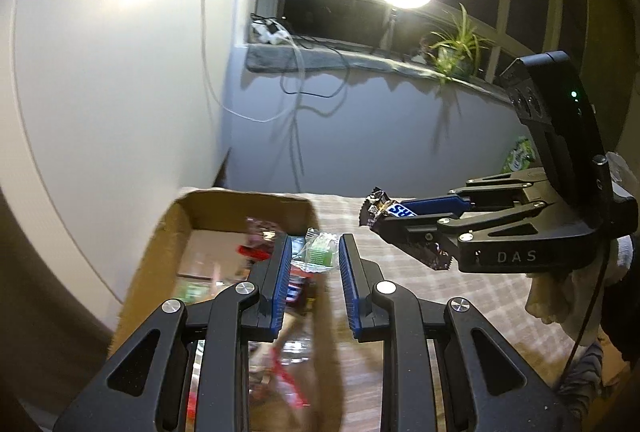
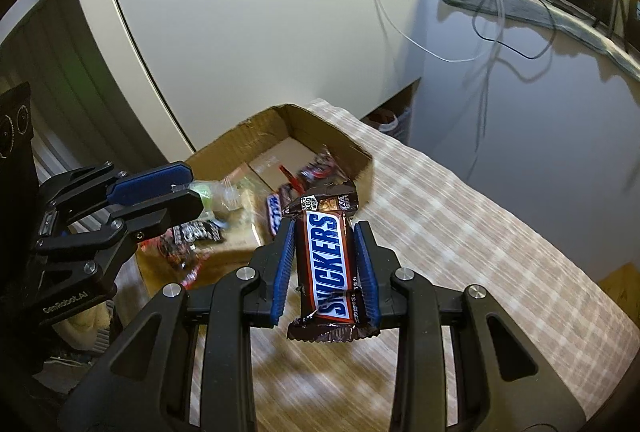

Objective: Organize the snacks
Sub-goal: 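Carry the Snickers bar with the right tool over the box, then open the right tool to drop the Snickers bar into the box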

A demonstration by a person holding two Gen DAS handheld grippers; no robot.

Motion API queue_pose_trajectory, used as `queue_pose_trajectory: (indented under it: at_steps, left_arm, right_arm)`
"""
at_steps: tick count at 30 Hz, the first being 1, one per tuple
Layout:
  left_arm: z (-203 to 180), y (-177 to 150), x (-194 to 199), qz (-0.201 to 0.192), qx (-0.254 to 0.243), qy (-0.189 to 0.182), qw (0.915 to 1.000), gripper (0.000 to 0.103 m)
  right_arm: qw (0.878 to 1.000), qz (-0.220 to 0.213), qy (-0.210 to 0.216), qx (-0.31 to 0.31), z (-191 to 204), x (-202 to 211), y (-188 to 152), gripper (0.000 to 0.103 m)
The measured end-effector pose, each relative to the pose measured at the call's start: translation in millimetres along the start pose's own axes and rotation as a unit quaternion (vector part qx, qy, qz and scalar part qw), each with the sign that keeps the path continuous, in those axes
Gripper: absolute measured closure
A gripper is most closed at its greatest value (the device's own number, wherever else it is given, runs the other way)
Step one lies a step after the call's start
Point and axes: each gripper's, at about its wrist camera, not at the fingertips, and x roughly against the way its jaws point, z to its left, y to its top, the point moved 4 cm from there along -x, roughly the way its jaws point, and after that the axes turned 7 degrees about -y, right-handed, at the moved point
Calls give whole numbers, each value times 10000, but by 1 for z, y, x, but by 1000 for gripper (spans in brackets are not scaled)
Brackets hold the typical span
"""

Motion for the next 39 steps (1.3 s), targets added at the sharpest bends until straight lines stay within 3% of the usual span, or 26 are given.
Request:
queue_pose_trajectory:
  at_steps: [11, 39]
  left_arm:
    - [54, 3, -1, -11, 268, 409, 9988, 81]
    - [69, -2, -23, 248, 309, 647, 9971, 80]
  right_arm:
    - [9997, 76, 223, 72, 28, -38, 27, 71]
    - [9980, 498, 381, 121, 43, -90, 32, 71]
